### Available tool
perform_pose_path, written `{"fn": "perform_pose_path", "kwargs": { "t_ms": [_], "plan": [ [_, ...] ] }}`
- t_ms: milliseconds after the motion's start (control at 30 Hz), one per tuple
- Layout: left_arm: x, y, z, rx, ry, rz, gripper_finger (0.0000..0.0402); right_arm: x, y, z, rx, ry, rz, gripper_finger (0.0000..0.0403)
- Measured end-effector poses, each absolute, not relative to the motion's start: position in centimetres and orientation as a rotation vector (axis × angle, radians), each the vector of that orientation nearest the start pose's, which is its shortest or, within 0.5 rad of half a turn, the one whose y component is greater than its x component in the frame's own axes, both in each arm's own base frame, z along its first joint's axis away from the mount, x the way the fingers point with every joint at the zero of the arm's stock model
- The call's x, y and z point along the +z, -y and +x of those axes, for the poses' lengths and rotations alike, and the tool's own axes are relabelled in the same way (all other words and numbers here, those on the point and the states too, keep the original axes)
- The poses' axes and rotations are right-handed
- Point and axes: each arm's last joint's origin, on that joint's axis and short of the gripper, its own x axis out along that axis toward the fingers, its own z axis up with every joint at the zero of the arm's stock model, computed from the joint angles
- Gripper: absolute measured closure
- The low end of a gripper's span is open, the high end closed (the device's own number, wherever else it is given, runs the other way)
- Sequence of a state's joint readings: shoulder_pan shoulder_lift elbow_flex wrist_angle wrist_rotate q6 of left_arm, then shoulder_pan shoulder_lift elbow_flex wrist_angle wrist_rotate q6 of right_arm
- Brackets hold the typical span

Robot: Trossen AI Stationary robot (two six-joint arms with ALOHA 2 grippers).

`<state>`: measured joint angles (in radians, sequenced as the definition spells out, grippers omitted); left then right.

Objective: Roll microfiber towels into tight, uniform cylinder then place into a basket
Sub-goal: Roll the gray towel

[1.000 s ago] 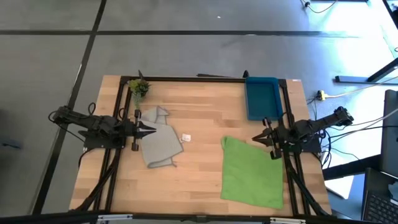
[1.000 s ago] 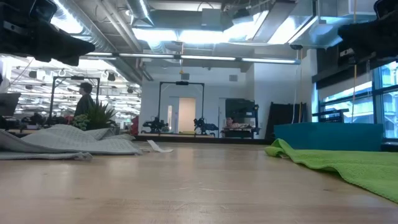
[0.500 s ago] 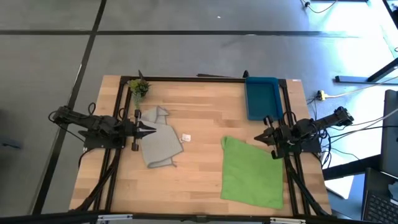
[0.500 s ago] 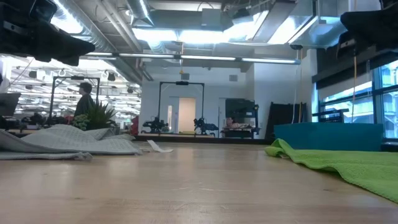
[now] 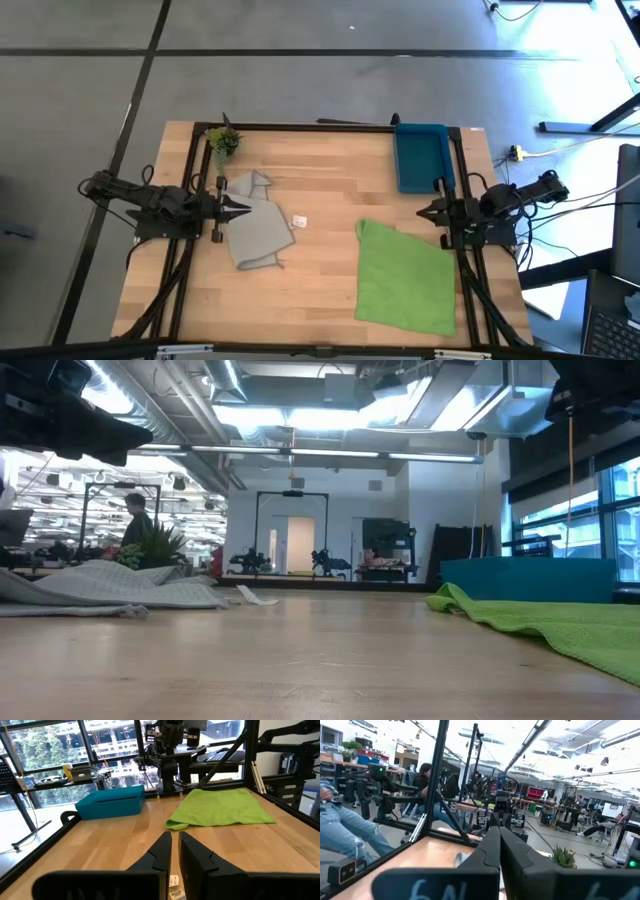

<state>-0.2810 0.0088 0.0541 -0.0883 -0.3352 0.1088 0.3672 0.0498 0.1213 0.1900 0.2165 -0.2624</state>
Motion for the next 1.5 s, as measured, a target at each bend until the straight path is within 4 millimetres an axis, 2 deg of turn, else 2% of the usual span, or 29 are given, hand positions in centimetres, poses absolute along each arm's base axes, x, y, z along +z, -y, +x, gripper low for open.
{"fn": "perform_pose_path", "kwargs": {
  "t_ms": [200, 400, 767, 1133, 1367, 1500],
  "plan": [
    [17.3, 1.7, 9.2, 0.053, -0.043, 0.122, 0.0376, 24.1, -2.5, 7.8, 0.171, 0.316, -0.156, 0.0402],
    [17.3, 1.7, 9.2, 0.052, -0.044, 0.122, 0.0376, 25.6, -2.5, 6.8, 0.314, 0.227, -0.145, 0.0402],
    [17.3, 1.7, 9.2, 0.052, -0.044, 0.122, 0.0376, 26.5, -2.3, 6.1, 0.324, 0.162, -0.155, 0.0402],
    [17.3, 1.7, 9.2, 0.052, -0.037, 0.119, 0.0376, 26.4, -2.3, 6.1, 0.324, 0.143, -0.137, 0.0402],
    [19.7, 1.8, 9.0, 0.003, 0.209, -0.059, 0.0376, 26.2, -2.5, 6.8, 0.327, 0.106, -0.145, 0.0402],
    [20.4, 1.7, 9.1, 0.025, 0.202, -0.06, 0.0376, 26.0, -2.7, 7.3, 0.33, 0.071, -0.152, 0.0402]
  ]
}}
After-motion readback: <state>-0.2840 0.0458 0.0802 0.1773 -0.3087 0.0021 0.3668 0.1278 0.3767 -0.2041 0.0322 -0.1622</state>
